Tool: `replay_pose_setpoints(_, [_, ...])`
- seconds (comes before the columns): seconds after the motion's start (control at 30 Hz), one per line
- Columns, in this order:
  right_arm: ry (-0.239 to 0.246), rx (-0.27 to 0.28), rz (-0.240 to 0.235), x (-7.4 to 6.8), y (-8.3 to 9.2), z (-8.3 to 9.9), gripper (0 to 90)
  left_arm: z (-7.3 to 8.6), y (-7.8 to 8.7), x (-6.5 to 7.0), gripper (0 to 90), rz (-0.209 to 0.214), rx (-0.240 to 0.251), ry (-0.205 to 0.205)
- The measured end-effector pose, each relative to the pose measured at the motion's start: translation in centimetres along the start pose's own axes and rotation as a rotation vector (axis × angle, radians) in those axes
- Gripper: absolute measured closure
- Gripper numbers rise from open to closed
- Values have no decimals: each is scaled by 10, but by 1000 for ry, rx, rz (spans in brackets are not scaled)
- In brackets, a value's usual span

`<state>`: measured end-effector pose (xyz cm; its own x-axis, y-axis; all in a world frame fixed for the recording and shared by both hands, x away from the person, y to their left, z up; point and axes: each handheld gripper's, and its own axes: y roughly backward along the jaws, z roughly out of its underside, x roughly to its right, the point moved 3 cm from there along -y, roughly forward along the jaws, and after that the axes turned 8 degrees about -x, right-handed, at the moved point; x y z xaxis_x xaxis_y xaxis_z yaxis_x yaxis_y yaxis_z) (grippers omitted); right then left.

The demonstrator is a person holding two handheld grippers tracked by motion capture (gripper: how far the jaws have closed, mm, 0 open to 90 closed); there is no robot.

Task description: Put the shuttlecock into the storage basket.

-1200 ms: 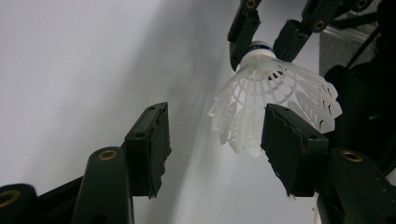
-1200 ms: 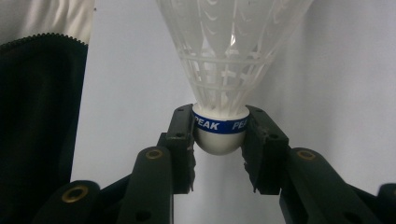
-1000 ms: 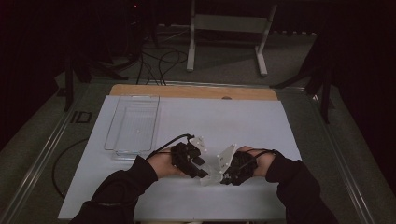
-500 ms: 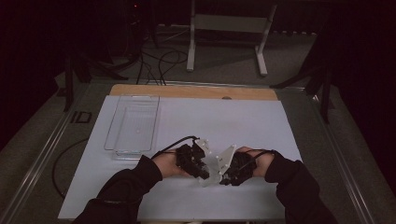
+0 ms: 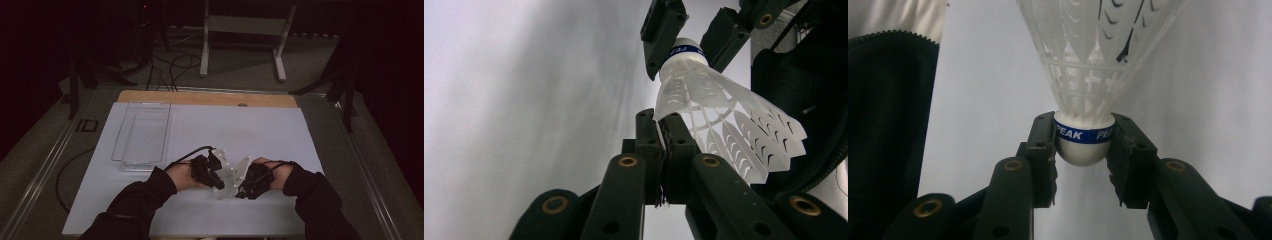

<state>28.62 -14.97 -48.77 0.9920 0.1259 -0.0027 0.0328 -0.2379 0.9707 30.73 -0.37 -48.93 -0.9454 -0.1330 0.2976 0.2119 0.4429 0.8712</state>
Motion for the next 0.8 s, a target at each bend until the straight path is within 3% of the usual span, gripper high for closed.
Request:
replay_pose_setpoints(0.27, [-34,19,26,-1,0,-2,622,1,4,2,899,-8,-15,-26])
replay_pose_setpoints(0.4, [-79,26,55,0,2,-3,476,1,4,3,899,-12,-16,-38])
replay_pose_setpoints(0.5, [-117,10,54,0,1,-3,304,2,4,3,898,-15,-9,-27])
replay_pose_setpoints(0.63, [-140,7,40,1,0,-1,154,4,7,2,898,-23,-9,-20])
replay_pose_setpoints(0.8, [-199,51,33,3,3,2,115,7,10,1,898,-29,-5,-5])
